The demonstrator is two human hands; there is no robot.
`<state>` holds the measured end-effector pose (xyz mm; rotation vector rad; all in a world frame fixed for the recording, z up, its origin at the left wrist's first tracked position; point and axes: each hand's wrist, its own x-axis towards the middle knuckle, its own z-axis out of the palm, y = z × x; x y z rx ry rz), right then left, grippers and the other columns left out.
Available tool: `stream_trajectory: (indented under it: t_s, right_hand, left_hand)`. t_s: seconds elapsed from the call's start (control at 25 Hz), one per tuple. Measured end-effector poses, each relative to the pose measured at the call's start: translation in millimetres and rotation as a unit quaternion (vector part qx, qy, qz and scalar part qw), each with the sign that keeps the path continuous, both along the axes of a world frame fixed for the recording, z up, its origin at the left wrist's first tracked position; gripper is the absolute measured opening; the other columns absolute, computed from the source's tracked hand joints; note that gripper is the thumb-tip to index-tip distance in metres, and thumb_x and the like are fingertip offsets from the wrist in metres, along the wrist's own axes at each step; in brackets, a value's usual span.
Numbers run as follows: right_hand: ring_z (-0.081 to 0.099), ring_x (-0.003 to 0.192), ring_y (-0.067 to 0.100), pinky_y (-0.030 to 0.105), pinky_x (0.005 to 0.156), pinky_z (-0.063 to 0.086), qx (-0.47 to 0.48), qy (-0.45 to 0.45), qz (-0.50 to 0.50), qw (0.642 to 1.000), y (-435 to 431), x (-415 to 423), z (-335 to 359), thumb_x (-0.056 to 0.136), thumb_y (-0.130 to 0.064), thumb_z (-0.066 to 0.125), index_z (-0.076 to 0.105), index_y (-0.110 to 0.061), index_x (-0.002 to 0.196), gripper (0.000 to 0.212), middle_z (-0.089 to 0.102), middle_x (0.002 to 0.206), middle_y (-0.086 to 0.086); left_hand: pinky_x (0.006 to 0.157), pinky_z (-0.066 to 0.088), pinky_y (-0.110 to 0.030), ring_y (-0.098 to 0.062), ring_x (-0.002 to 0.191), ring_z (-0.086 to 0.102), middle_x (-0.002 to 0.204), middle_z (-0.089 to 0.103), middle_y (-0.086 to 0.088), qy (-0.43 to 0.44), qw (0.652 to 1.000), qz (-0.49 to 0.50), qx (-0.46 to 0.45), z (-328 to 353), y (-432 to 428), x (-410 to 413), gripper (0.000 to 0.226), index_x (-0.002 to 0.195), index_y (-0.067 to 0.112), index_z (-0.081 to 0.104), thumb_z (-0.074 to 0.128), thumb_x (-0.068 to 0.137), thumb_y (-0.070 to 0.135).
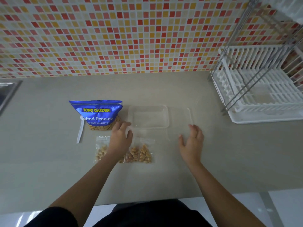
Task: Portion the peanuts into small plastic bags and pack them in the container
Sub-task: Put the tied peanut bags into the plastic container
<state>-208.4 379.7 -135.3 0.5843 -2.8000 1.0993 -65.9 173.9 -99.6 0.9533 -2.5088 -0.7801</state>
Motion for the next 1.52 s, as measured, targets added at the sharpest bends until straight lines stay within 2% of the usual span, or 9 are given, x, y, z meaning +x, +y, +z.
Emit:
stream_trajectory:
  t_s: [0.24,0.4,0.6,0.8,0.88,1.04,1.24,1.44,1.52]
  right_hand:
    - [0.048,0.119,0.026,0.035,0.103,0.038,0.094,-0.033,0.363,0.926,-30,86,-6,0.085,-0.027,0.050,0.051,-0.014,0.126,0.043,0.050,0.131,0.010]
    - [0.053,0.115,0.032,0.040,0.099,0.044,0.147,-0.014,0.359,0.922,-31,88,-13,0.080,-0.022,0.058,0.055,-0.012,0.123,0.044,0.051,0.133,0.011]
    - [0.038,0.129,0.024,0.028,0.107,0.030,0.139,-0.089,0.326,0.931,-4,65,1,0.078,-0.013,0.052,0.047,-0.017,0.132,0.055,0.039,0.142,0.006]
    - [0.041,0.125,0.022,0.024,0.105,0.030,0.060,-0.100,0.227,0.967,1,75,2,0.081,0.001,0.047,0.058,-0.015,0.117,0.041,0.039,0.137,0.011]
    - [0.042,0.122,0.023,0.029,0.106,0.033,0.048,-0.123,0.163,0.978,-4,85,-2,0.085,-0.006,0.053,0.059,-0.013,0.109,0.025,0.039,0.135,0.016]
    - [0.045,0.116,0.022,0.015,0.098,0.029,-0.009,-0.205,0.123,0.971,-16,87,-3,0.076,-0.003,0.067,0.064,-0.010,0.100,0.024,0.043,0.122,0.017]
    - [0.048,0.103,0.015,0.008,0.083,0.028,-0.021,-0.245,0.116,0.962,-26,79,6,0.078,-0.007,0.066,0.063,-0.014,0.108,0.031,0.055,0.110,0.008]
    - [0.056,0.099,0.021,0.026,0.088,0.047,-0.043,-0.269,0.083,0.958,-31,84,1,0.073,-0.009,0.073,0.053,-0.017,0.120,0.052,0.050,0.116,0.009]
    - [0.057,0.090,0.013,0.017,0.077,0.047,-0.079,-0.308,0.072,0.945,-30,85,4,0.070,-0.009,0.077,0.052,-0.024,0.117,0.056,0.050,0.115,0.006]
  left_hand:
    - [0.077,0.052,-0.036,-0.031,0.079,0.064,0.095,0.071,-0.011,-0.124,0.964,-0.169,-0.162,-25,11,67,0.032,0.094,0.011,0.069,0.043,0.079,0.025]
    - [0.077,0.046,-0.030,-0.027,0.075,0.063,0.091,0.069,-0.008,-0.141,0.949,-0.197,-0.199,-36,24,61,0.034,0.090,0.010,0.070,0.043,0.074,0.024]
    - [0.075,0.038,-0.028,-0.018,0.082,0.045,0.083,0.070,-0.007,-0.052,0.947,-0.209,-0.240,-27,55,32,0.031,0.080,0.010,0.071,0.043,0.072,0.020]
    - [0.082,0.048,-0.045,-0.041,0.093,0.055,0.104,0.057,-0.024,-0.071,0.997,0.007,-0.020,-31,58,37,0.033,0.108,0.001,0.059,0.065,0.081,0.020]
    - [0.087,0.043,-0.041,-0.039,0.104,0.051,0.114,0.051,-0.022,-0.100,0.986,0.049,0.121,-25,58,39,0.050,0.121,0.003,0.047,0.066,0.082,0.029]
    - [0.086,0.044,-0.032,-0.028,0.104,0.055,0.109,0.057,-0.011,-0.064,0.925,0.151,0.342,-16,58,26,0.067,0.126,0.007,0.042,0.071,0.076,0.040]
    - [0.065,0.043,-0.029,-0.025,0.078,0.058,0.073,0.058,-0.003,-0.137,0.942,0.103,0.290,-16,55,16,0.026,0.074,0.010,0.056,0.068,0.076,0.033]
    - [0.062,0.047,-0.025,-0.017,0.072,0.060,0.078,0.064,-0.002,-0.067,0.928,0.094,0.355,-14,53,18,0.009,0.079,0.014,0.063,0.070,0.074,0.017]
    - [0.061,0.046,-0.020,-0.015,0.069,0.059,0.079,0.064,-0.003,-0.034,0.907,0.086,0.411,-15,52,22,0.012,0.082,0.011,0.061,0.072,0.075,0.011]
